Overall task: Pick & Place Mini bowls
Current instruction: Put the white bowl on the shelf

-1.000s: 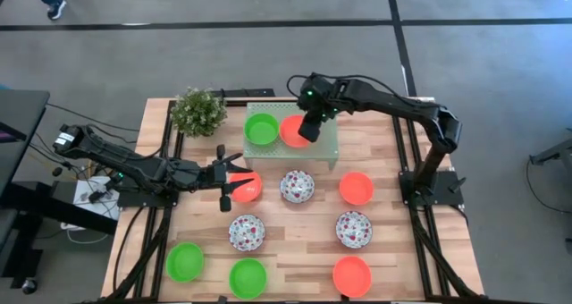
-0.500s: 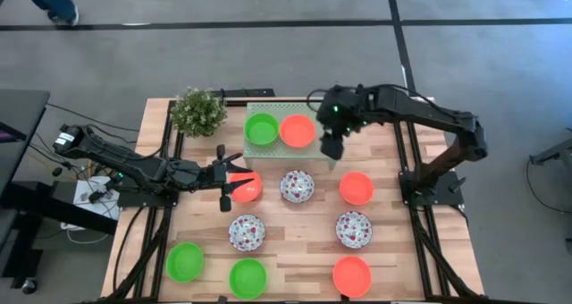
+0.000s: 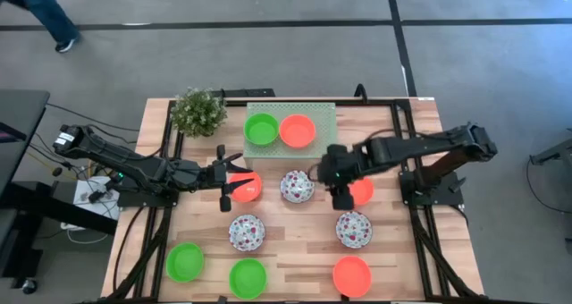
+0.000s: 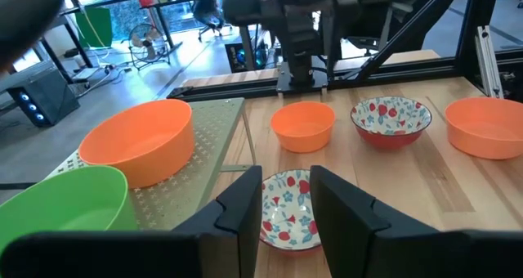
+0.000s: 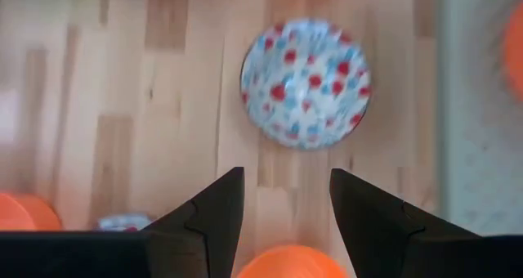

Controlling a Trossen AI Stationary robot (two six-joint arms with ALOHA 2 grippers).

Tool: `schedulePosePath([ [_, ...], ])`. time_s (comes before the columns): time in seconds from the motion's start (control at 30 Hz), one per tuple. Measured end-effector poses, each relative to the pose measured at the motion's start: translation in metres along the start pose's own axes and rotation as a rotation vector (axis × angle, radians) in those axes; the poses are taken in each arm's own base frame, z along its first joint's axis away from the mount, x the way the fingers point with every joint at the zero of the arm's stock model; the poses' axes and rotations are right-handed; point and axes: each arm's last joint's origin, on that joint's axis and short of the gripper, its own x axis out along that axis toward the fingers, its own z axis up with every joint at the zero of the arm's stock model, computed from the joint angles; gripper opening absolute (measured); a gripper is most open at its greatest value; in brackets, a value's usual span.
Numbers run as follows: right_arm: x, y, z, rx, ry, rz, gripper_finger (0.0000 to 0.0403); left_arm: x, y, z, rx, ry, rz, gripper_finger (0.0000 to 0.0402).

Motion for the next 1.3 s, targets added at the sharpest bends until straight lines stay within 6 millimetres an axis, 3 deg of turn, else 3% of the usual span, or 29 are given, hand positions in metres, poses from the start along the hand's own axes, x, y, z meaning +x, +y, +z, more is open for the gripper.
schedulePosePath([
  [0.13,0.007,0.009,-0.027,-0.032,0.035,0.015,0.0177,0.000,0.000,0.000,0.000,0.000,0.000,0.0106],
  [0.27,0.013,0.009,-0.046,-0.016,-0.084,0.035,0.0177,0.000,0.000,0.000,0.000,0.000,0.000,0.0106],
  [0.5,0.059,0.011,-0.063,-0.014,-0.361,0.058,0.0177,0.000,0.000,0.000,-0.002,-0.003,0.000,0.0106],
  [0.63,0.085,0.017,-0.060,-0.080,-0.386,0.054,0.0177,0.000,0.000,0.000,-0.002,-0.003,0.000,0.0106],
  [0.93,0.138,0.014,-0.047,-0.122,-0.249,0.017,0.0177,0.000,0.000,0.000,0.001,-0.004,0.001,0.0106],
  [1.13,0.150,0.016,-0.032,-0.196,-0.236,0.007,0.0173,0.000,0.000,0.000,0.001,-0.004,0.001,0.0106],
  [1.3,0.161,0.017,-0.030,-0.287,-0.207,-0.001,0.0135,0.000,0.000,0.001,0.001,-0.005,0.001,0.0106],
])
